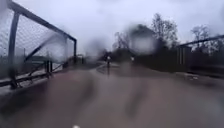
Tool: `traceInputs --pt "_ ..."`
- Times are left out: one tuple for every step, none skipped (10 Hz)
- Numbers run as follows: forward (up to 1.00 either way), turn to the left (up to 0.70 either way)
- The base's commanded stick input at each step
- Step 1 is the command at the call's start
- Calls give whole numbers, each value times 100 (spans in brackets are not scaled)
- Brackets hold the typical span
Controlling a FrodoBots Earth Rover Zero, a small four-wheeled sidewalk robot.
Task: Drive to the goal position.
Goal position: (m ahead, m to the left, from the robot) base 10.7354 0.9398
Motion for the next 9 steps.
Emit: traceInputs --pt "70 0" --pt "70 0" --pt "70 0" --pt "70 0" --pt "70 0" --pt "70 0" --pt "70 0" --pt "70 0" --pt "70 0"
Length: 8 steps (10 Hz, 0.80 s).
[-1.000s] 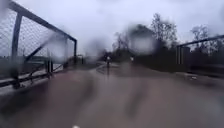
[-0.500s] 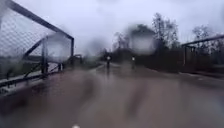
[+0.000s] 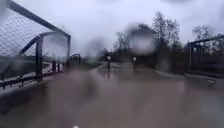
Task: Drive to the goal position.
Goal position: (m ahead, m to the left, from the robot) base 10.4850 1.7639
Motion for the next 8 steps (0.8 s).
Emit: traceInputs --pt "70 -16" --pt "70 -27" --pt "70 -26" --pt "70 -1" --pt "70 0" --pt "70 0" --pt "70 0" --pt "70 0"
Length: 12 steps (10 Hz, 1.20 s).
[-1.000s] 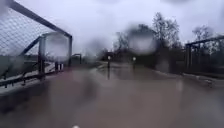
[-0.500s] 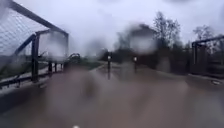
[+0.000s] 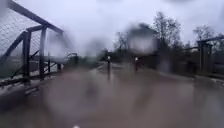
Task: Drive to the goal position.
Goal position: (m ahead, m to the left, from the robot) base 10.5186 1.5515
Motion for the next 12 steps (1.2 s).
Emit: traceInputs --pt "70 0" --pt "70 -2" --pt "70 -20" --pt "70 -28" --pt "70 -35" --pt "70 -2" --pt "70 0" --pt "70 0" --pt "70 0" --pt "70 0" --pt "70 0" --pt "70 0"
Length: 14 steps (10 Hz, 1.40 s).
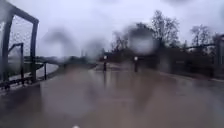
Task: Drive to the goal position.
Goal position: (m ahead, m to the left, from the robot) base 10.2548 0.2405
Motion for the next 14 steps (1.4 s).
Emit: traceInputs --pt "70 0" --pt "70 0" --pt "70 0" --pt "70 0" --pt "70 0" --pt "70 0" --pt "70 0" --pt "70 0" --pt "70 0" --pt "70 -2" --pt "70 -12" --pt "70 -28" --pt "70 -32" --pt "70 -28"
